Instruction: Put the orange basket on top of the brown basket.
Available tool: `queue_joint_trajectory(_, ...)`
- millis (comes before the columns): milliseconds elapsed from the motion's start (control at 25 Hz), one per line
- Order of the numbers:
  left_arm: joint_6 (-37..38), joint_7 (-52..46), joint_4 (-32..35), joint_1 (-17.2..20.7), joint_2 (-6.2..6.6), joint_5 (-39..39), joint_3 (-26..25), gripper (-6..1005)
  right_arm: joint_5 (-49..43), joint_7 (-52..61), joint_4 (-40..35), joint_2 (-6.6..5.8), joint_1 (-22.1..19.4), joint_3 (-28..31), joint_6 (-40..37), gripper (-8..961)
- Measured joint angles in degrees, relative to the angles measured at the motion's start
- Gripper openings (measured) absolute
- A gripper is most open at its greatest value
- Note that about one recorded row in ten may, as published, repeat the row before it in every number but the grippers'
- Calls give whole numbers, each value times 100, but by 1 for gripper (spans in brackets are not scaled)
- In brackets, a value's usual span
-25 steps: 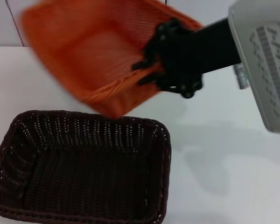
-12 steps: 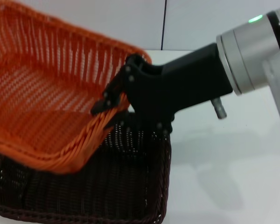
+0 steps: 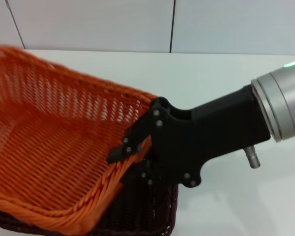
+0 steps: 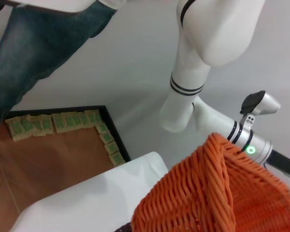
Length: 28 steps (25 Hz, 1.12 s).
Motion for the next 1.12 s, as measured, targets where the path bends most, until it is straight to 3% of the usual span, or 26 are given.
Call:
queue_joint_trajectory(280,-303,4,115,4,-28,-1,0,754,-445,-325,-695,-56,113,160,68,216)
queue_joint_trajectory(600,-518,76,340,81,-30,-239,0,754,-707,-299,-569,-55,153,133,160,294)
queue_joint_trajectory(800,-627,128,386,148,-27,-363,0,754,-741,-26,183,-62,-211,174,289,349)
queue_joint_trajectory(1000,-683,135,386,156,-17,-383,0,754,-686,96,847,-13,-750,586,270,517)
queue_joint_trajectory(1120,-694,137,375,157,-12,-385,0,754,-398,72,1018,12,-1015,963,237,517)
